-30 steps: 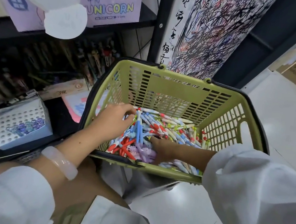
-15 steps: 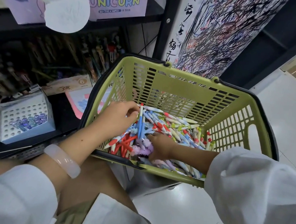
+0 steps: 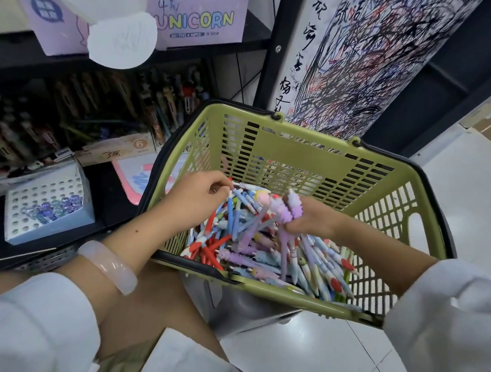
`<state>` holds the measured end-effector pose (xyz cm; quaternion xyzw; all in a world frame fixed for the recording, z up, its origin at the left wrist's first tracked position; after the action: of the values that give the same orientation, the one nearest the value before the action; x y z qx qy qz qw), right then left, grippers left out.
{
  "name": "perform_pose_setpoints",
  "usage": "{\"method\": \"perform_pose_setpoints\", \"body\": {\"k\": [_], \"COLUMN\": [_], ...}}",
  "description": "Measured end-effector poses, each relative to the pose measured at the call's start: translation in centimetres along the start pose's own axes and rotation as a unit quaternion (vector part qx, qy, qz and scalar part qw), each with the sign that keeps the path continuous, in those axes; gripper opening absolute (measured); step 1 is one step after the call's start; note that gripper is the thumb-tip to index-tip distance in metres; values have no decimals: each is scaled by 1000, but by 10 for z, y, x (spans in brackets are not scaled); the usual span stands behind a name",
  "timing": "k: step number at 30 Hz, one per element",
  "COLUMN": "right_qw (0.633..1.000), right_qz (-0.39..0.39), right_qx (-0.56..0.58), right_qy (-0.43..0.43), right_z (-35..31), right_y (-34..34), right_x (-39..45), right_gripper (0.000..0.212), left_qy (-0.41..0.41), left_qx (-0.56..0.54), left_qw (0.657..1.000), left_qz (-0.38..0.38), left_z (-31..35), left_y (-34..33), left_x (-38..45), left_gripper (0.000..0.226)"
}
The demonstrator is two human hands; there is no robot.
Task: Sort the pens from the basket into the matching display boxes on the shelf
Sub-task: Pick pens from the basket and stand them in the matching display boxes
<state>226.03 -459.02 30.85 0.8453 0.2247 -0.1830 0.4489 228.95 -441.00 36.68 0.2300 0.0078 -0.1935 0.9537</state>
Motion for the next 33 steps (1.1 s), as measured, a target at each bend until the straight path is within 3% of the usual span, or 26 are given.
{"method": "perform_pose_setpoints", "body": {"k": [6, 11, 13, 15, 18, 23, 25, 28, 30, 33], "right_qw": [964, 910, 882, 850, 827, 837, 823, 802, 792, 769], "right_qz": [124, 135, 158, 188, 221, 271, 274, 272, 246, 168], "right_qx": [232, 381, 431, 482, 509, 457, 478, 504, 523, 577], "right_qy": [28, 88, 106, 99, 94, 133, 140, 170, 195, 220], "right_z": [-22, -75, -92, -101, -110, -134, -140, -156, -169, -189], "right_y": [44, 62, 70, 74, 78, 96, 98, 101, 102, 102], "right_x": [-19, -19, -18, -17, -14, -22, -23, -27, -28, -30], "right_gripper": [5, 11, 13, 10, 6, 16, 11, 13, 14, 15], "left_qy": [51, 119, 94, 84, 80, -4, -39, -63, -52, -39], "left_qx": [-90, -218, -279, -338, -308, -305, -293, -293, -307, -337], "left_qw": [994, 955, 942, 931, 947, 952, 955, 953, 949, 938], "left_qz": [-35, -160, -161, -108, -43, -34, -32, -45, -52, -67], "left_z": [5, 31, 50, 64, 63, 80, 89, 96, 93, 90], "left_y": [-14, -56, -62, -53, -37, -9, 1, 11, 18, 27], "left_x": [-1, -4, 1, 6, 13, 11, 10, 4, 1, -5], "left_gripper": [13, 78, 57, 30, 18, 15, 9, 18, 32, 22]}}
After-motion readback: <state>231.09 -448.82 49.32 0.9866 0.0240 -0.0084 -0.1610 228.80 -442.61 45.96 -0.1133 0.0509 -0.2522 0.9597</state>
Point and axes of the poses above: each hand's wrist, its own x-axis towards the middle knuckle, its own y-axis out of the back of the hand, z = x × y, the point moved 10 cm from there along x, towards the middle knuckle, and after that the axes turned 11 degrees about -x, right-handed, at the moved point
